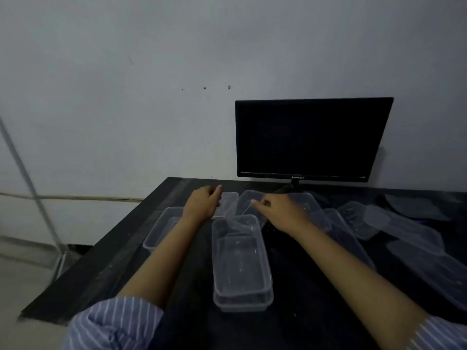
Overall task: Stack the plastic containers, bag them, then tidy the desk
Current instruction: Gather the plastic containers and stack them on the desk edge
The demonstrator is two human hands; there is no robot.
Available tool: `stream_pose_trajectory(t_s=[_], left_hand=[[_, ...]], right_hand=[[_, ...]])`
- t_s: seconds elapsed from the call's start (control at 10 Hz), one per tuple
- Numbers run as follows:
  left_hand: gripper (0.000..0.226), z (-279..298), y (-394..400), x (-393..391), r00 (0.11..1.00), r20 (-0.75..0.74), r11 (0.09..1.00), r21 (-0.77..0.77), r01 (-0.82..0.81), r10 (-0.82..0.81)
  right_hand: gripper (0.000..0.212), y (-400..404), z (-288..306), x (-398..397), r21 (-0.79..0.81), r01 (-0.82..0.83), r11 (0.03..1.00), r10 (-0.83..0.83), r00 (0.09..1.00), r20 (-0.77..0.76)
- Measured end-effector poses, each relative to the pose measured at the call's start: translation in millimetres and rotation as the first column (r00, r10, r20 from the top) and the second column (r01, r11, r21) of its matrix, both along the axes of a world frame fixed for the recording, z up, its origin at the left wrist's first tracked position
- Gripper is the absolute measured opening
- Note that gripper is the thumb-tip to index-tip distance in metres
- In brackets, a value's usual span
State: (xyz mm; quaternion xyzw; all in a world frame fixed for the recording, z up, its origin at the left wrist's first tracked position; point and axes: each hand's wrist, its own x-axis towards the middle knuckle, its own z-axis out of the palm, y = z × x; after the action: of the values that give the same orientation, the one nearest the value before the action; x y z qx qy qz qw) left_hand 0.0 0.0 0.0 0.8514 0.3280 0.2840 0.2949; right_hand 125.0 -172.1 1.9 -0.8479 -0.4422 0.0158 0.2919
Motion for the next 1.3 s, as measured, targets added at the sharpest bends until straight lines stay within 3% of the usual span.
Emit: stream_pose_trajectory(t_s=[0.3,0.4,0.5,0.6,0.7,0.8,1.0,1.2,1.3], left_hand=[[0.059,-26.4,-25.8,-45.8,0.984,-0.147,0.967,-0.214,-0.136,0.106],[0.053,-38.6,-28.9,-52.4,0.991,-0.121,0.948,-0.306,-0.088,0.053],[0.047,-38.3,-45.7,-66.7,0.978,-0.203,0.967,-0.255,-0.002,-0.052],[0.038,-36.9,-47.1,-72.5,0.998,-0.022,0.955,-0.294,0.044,-0.052],[0.030,-31.2,-36.6,-80.2,0.975,0.220,0.927,-0.370,0.064,0.020],[0.025,-15.2,-31.6,-96.9,0.935,0.355,0.892,-0.420,0.164,-0.005],[0.035,-16.4,-6.4,-132.0,0.894,0.446,0.767,-0.587,0.260,0.038],[0.032,-30.4,24.0,-153.4,0.878,0.461,0.774,-0.600,0.200,0.130],[0.035,-33.1,45.9,-156.0,0.869,0.451,0.770,-0.622,0.142,0.204]], right_hand=[[0.057,-36.8,-24.2,-40.9,-0.157,0.036,0.987,-0.069,0.976,-0.207],[0.052,-42.1,-34.1,-49.1,-0.159,0.049,0.986,-0.081,0.977,-0.198],[0.038,-43.3,-40.3,-56.1,-0.117,0.089,0.989,-0.108,0.980,-0.169],[0.029,-40.4,-36.9,-63.3,-0.039,0.104,0.994,-0.109,0.984,-0.142],[0.029,-33.2,-24.1,-70.8,0.059,0.109,0.992,-0.102,0.988,-0.113],[0.033,-16.8,-8.7,-81.3,0.117,0.073,0.990,-0.065,0.995,-0.075],[0.027,32.0,-1.0,-111.3,0.156,-0.005,0.988,0.023,0.994,-0.111],[0.039,64.8,-9.1,-119.7,0.132,-0.067,0.989,0.091,0.977,-0.193],[0.034,78.6,-17.0,-101.3,0.076,0.006,0.997,0.004,0.991,-0.134]])
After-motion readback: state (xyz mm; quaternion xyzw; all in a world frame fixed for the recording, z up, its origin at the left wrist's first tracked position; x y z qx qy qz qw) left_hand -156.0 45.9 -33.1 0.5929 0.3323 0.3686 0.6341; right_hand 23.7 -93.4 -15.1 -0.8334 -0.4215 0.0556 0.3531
